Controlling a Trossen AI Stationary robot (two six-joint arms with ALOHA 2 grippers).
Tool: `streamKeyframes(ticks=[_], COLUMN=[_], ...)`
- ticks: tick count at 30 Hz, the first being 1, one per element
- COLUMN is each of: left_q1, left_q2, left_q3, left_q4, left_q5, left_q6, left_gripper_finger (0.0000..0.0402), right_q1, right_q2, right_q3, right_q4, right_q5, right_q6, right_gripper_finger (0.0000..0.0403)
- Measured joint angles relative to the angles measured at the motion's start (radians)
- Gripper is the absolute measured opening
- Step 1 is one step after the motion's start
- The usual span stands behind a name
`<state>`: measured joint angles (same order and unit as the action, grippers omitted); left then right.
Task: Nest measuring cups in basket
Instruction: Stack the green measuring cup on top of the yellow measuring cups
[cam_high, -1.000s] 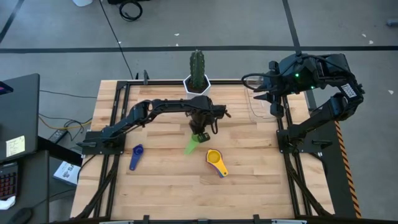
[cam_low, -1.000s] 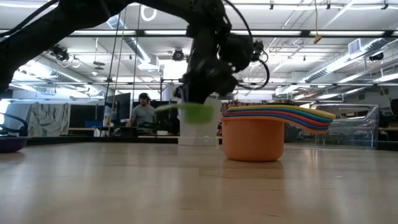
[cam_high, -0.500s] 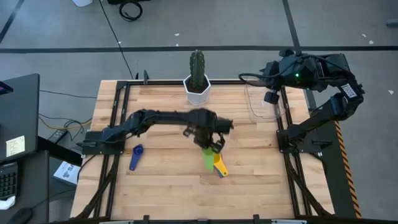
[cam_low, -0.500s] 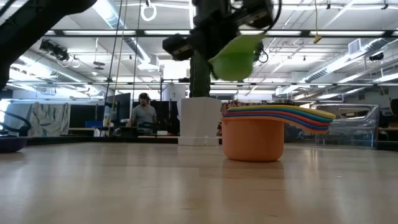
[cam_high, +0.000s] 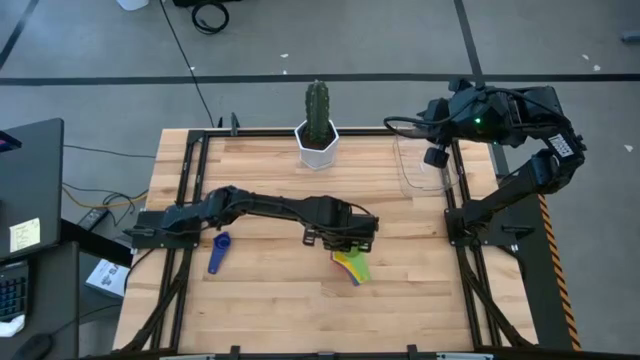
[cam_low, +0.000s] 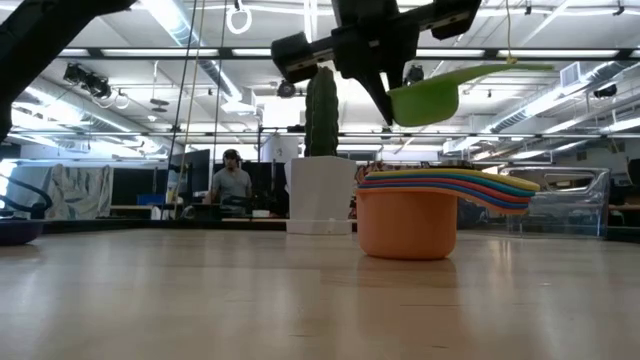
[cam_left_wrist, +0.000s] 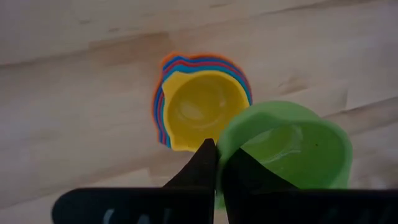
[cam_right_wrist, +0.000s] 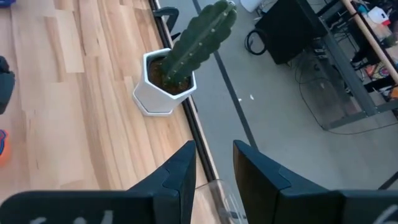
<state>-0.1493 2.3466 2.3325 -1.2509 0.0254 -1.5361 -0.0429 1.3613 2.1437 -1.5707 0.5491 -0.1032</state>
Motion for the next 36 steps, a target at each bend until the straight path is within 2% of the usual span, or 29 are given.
streamKeyframes(ticks=[10,28,36], left_q1=[-0.018,-0.01,-0.01], left_q2=[0.021,0.073,0.108], left_q3=[0.0,-0.001,0.001], left_q4=[0.022,-0.022,-0.012], left_q5=[0.0,0.004,0.041], left_q6=[-0.032,-0.049,-0.049], left_gripper_finger=[0.0012,0.0012,0.0015], right_q1=[0.0,0.0,0.0], right_q2=[0.0,0.0,0.0], right_q3=[0.0,0.0,0.0], right_q4=[0.0,0.0,0.0], right_q5=[-0.08,-0.106,-0.106], right_q6=[-0.009,-0.031,-0.032], right_gripper_finger=[0.0111,0.0111,0.0111])
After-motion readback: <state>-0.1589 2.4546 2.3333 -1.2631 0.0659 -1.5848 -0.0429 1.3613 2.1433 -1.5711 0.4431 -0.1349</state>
